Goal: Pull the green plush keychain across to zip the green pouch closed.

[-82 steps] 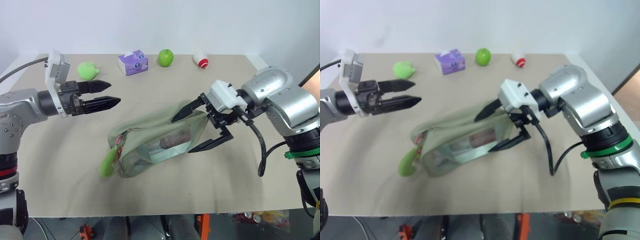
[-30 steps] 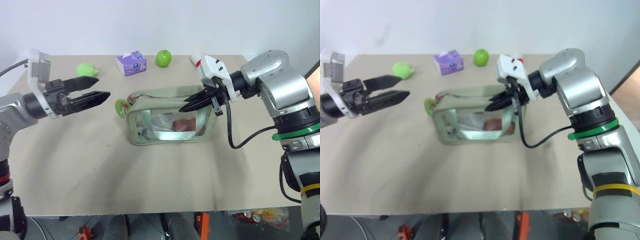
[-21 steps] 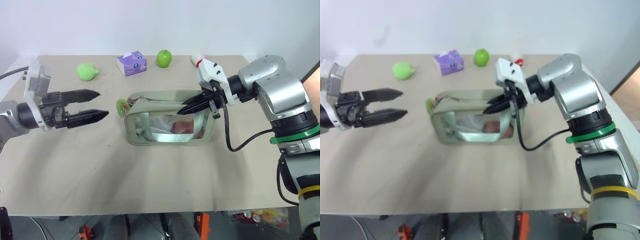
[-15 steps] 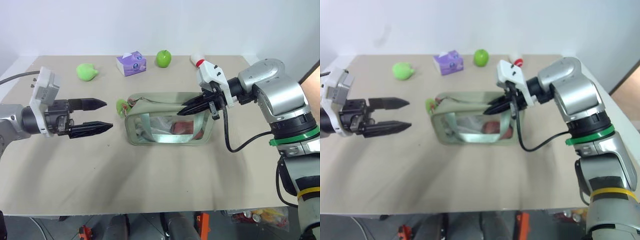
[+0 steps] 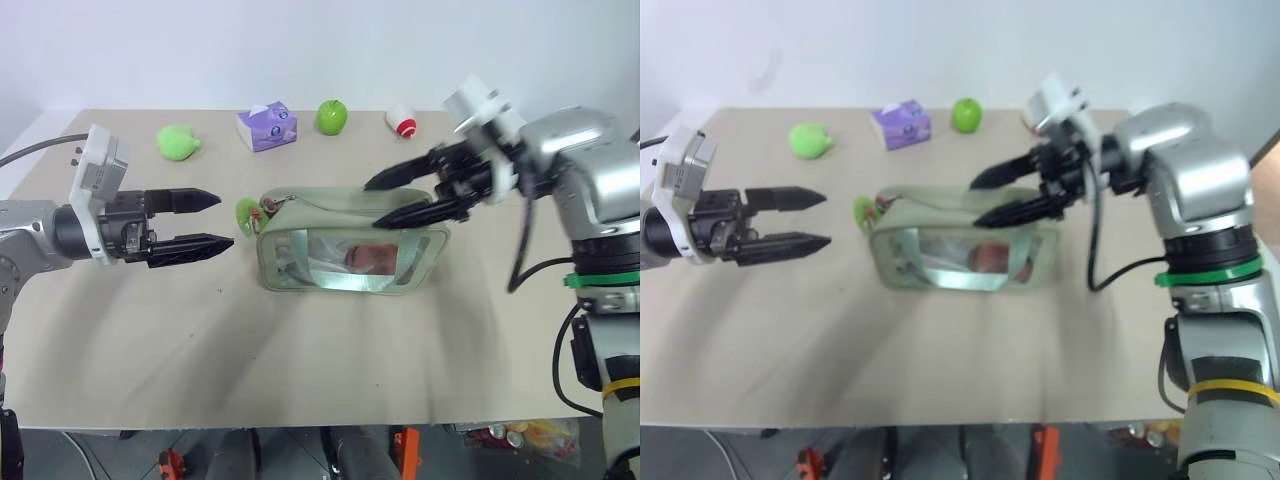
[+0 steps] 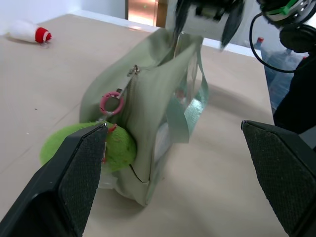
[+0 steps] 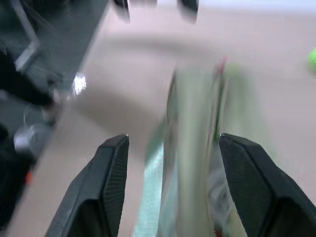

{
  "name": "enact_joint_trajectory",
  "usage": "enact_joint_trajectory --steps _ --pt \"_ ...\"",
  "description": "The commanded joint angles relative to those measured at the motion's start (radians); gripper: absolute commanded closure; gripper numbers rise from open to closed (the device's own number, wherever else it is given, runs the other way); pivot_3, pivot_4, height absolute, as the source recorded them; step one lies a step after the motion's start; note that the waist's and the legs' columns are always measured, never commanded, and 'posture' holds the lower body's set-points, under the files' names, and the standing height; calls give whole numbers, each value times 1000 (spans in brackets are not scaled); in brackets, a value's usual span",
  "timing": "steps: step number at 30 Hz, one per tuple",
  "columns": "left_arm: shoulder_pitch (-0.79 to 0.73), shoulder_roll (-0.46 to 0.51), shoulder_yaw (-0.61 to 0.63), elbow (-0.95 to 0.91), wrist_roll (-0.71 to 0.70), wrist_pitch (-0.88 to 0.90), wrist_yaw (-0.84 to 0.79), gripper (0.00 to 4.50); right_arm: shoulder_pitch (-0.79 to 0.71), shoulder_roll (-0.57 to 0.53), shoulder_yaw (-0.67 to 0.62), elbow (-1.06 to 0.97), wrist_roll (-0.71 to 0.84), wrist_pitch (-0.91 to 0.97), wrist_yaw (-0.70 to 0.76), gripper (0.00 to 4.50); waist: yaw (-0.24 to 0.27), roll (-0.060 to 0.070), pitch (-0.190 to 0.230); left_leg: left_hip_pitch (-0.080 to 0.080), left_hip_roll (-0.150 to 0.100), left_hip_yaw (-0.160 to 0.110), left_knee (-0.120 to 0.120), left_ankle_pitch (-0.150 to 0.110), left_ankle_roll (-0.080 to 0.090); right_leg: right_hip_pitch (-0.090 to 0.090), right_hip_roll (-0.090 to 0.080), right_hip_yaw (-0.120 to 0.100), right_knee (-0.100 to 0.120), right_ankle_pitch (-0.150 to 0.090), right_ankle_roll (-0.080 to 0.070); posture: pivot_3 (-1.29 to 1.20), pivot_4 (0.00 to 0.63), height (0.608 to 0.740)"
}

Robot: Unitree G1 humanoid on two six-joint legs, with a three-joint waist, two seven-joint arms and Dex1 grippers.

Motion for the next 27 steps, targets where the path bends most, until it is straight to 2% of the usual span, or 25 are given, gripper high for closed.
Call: enact_joint_trajectory --steps 1,5,10,27 --pt "-22 -9 19 20 -10 0 13 0 -38 -48 -100 34 59 1 58 1479 0 0 0 0 0 0 0 0 0 0 0 0 0 0 0 0 150 740" --pt "-10 -15 41 74 -3 2 27 0 36 -126 -108 75 -19 -113 42 1479 0 0 0 1 0 0 0 0 0 1 0 -1 0 0 -1 0 150 740" --pt "32 -4 49 129 29 -10 27 0 158 -205 -128 108 -71 -167 12 1479 -1 0 0 1 0 2 0 0 0 0 0 1 0 -1 -2 0 150 740" --pt "19 -36 43 150 41 -12 48 0 285 -173 -126 85 -78 -156 -39 1479 -3 1 0 1 0 1 0 0 0 0 0 1 0 0 0 0 150 740"
